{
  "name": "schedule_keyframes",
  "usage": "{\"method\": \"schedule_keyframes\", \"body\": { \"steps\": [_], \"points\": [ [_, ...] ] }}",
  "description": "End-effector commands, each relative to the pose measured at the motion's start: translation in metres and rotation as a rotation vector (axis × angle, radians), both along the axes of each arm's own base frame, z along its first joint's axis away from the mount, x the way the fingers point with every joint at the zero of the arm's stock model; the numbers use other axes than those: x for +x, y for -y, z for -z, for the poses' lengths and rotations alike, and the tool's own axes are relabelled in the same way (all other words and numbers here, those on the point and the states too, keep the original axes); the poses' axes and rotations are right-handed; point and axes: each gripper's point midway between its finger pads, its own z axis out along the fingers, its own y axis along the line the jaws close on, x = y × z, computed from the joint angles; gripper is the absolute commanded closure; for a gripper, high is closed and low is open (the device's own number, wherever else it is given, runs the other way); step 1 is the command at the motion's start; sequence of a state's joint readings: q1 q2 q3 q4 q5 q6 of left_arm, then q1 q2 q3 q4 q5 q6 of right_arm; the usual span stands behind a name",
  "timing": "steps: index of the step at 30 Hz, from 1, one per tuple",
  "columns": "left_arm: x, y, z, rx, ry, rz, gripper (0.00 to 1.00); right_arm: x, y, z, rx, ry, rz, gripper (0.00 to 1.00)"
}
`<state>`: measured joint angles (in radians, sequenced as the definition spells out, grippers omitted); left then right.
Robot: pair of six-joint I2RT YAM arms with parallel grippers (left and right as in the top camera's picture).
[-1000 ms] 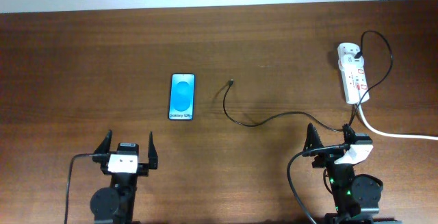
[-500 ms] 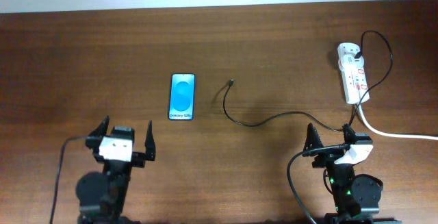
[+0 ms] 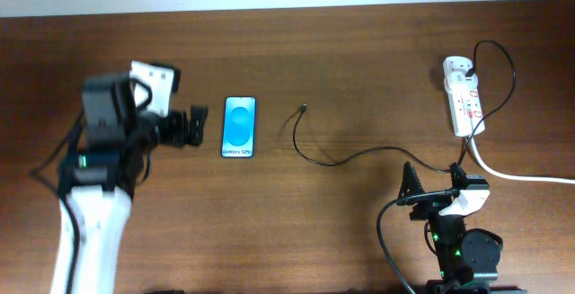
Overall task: Plug charger to phone and switch on socket
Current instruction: 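Move the left gripper over the Galaxy S25+ phone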
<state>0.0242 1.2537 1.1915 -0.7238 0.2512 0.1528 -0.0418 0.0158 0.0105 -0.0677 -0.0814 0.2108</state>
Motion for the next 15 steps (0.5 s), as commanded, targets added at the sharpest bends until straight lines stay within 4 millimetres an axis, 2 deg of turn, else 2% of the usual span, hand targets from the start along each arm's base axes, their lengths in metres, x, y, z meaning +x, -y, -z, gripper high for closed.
{"method": "schedule_keyframes", "body": {
  "steps": [1,6,15],
  "points": [
    [0.021,0.019,-0.007,-0.057,-0.092,0.060,0.01,0.000,-0.002,0.002,0.008,-0.001,-0.011,0.01],
    [0.029,0.029,0.006,-0.056,-0.139,0.086,0.01,0.000,-0.002,0.002,0.008,-0.001,-0.011,0.02],
    [0.034,0.030,0.004,-0.060,-0.119,0.089,0.01,0.000,-0.002,0.002,0.008,-0.001,-0.011,0.02]
  ]
}}
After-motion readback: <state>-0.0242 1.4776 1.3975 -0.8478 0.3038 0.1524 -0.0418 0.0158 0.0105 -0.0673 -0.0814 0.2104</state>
